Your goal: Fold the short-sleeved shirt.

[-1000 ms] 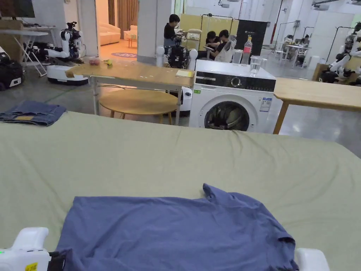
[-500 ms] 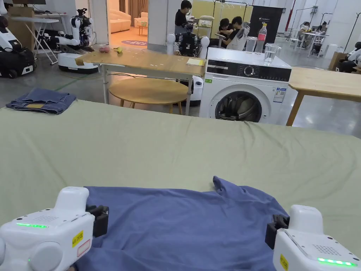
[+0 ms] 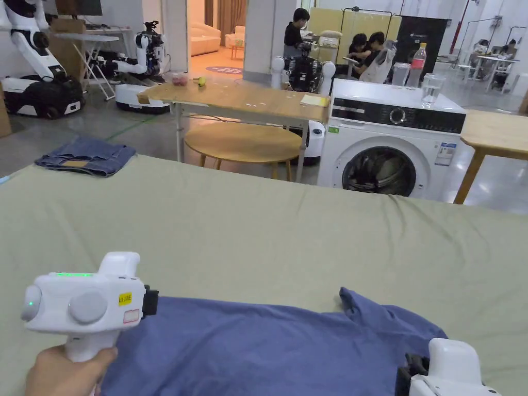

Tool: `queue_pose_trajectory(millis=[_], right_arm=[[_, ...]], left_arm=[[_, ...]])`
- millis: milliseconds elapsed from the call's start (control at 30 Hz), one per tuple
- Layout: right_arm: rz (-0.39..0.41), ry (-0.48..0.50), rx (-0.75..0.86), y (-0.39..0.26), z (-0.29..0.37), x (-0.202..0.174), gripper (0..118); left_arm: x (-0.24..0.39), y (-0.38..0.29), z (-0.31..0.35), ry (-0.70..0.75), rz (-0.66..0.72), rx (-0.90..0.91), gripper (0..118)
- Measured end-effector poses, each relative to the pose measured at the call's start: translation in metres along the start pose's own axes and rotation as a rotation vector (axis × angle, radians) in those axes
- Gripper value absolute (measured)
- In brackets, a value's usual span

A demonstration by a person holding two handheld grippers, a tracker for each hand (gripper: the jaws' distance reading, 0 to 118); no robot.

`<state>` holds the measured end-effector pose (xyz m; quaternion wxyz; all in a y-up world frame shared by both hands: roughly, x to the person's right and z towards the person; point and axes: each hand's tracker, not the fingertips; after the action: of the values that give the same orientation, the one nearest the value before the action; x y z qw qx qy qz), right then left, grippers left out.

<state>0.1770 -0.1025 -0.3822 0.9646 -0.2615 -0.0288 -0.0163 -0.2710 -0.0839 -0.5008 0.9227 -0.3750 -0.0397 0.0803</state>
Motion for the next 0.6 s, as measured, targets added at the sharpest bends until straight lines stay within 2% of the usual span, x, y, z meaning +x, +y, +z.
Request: queue_pose_trajectory(millis=[200,233,267,300,333,467,600], right_arm=[[0.001,-0.012,-0.052,-0.002,-0.021,0.007,0],[0.000,-0.014,-0.058,-0.003,-0.024,0.008,0],[0.000,-0.017,-0.065,-0.004,-0.027,0.009,0],[0.001,-0.019,-0.070,-0.005,-0.029,0.009,0],[0.001,-0.021,-0.075,-0.007,-0.032,0.010,0],[0.011,-0.030,-0.100,-0.011,-0.040,0.013,0],[0.004,-0.037,-0.123,-0.015,-0.045,0.018,0]], left_arm=[[-0.041,0.053,-0.061,0.046,0.076,-0.191,0],[-0.045,0.058,-0.070,0.039,0.086,-0.217,3],[-0.050,0.061,-0.080,0.034,0.100,-0.251,29],[-0.052,0.061,-0.089,0.036,0.106,-0.272,44],[-0.051,0.060,-0.096,0.045,0.102,-0.290,49],[-0.050,0.049,-0.130,0.094,0.068,-0.392,49],[-0.027,0.040,-0.127,0.163,-0.062,-0.310,49]])
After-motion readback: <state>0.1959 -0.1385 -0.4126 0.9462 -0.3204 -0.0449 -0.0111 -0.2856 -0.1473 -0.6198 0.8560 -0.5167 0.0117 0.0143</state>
